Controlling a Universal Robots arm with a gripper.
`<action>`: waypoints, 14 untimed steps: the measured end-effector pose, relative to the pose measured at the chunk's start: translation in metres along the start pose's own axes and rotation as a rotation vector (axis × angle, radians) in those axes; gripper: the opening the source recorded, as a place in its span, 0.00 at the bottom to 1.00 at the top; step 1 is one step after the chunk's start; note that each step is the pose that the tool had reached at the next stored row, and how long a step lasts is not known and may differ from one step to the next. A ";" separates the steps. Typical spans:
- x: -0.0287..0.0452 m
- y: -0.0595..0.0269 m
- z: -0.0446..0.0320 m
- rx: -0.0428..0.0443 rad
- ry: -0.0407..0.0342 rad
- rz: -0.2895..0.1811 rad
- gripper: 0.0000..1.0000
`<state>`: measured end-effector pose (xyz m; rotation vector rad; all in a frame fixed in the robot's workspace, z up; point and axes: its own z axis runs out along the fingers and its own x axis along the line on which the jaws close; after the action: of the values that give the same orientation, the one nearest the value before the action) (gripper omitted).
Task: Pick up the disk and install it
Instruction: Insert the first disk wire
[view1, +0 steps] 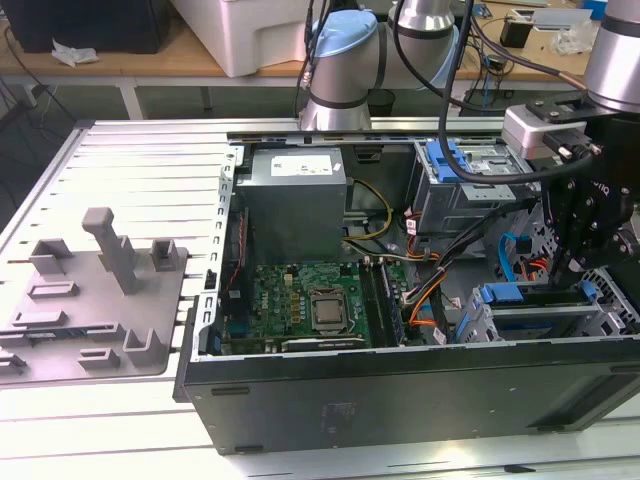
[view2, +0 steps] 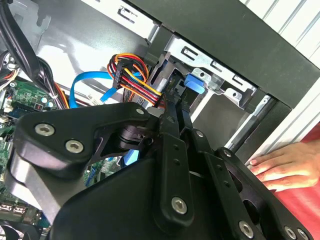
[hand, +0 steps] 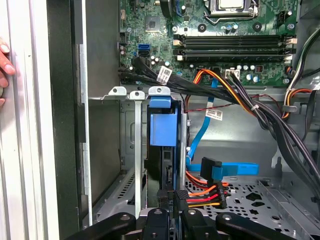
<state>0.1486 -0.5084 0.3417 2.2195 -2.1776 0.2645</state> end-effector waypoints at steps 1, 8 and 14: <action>0.0000 -0.0001 0.0001 0.0000 -0.0001 0.000 0.17; 0.0001 -0.0001 0.0008 0.0001 0.0000 0.000 0.17; 0.0001 0.0000 0.0017 0.0001 -0.0001 0.000 0.17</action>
<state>0.1488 -0.5088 0.3400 2.2196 -2.1776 0.2646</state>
